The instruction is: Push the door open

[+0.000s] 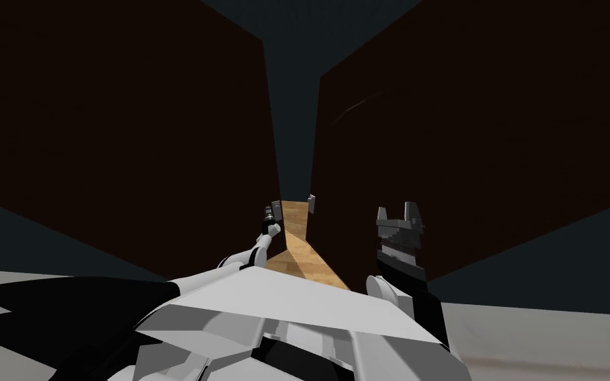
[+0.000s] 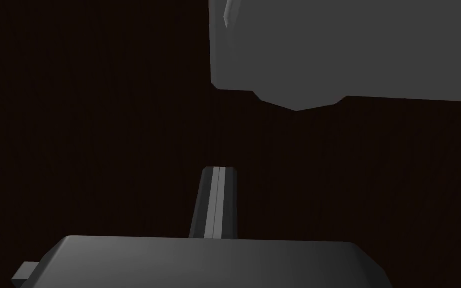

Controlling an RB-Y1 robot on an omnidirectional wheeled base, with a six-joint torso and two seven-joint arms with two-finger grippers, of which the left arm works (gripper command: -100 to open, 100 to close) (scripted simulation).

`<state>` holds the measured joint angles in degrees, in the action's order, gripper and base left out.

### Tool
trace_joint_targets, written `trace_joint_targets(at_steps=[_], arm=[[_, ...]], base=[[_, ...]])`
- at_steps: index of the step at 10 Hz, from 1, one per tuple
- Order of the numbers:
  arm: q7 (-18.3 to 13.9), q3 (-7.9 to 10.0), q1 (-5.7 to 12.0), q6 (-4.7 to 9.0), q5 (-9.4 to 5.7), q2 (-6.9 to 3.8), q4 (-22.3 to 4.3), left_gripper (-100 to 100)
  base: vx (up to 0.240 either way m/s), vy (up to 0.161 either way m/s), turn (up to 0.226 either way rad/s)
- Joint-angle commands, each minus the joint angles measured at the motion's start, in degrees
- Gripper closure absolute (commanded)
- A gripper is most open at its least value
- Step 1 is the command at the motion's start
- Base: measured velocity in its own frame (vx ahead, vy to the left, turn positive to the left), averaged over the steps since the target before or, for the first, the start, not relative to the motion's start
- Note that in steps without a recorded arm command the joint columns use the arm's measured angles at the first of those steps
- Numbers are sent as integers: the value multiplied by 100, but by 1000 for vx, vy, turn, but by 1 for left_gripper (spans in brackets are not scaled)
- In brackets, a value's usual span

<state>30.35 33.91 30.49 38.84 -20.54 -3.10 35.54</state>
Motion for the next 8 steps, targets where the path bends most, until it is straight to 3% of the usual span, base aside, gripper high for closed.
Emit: trace_joint_targets(at_steps=[1, 4, 6, 7, 8], arm=[[65, 52, 9, -80, -36, -3, -7, -100], [235, 184, 58, -210, -122, 98, -60, -100], [364, 284, 96, -307, -186, 291, -101, -100], [313, 255, 126, -240, -168, 213, -172, -100], [440, 369, 151, -86, -213, 141, -225, -100]], base=[[-115, -221, 30], [-89, -186, 37], [-103, -211, 53], [-49, -90, 12], [77, 71, -174]])
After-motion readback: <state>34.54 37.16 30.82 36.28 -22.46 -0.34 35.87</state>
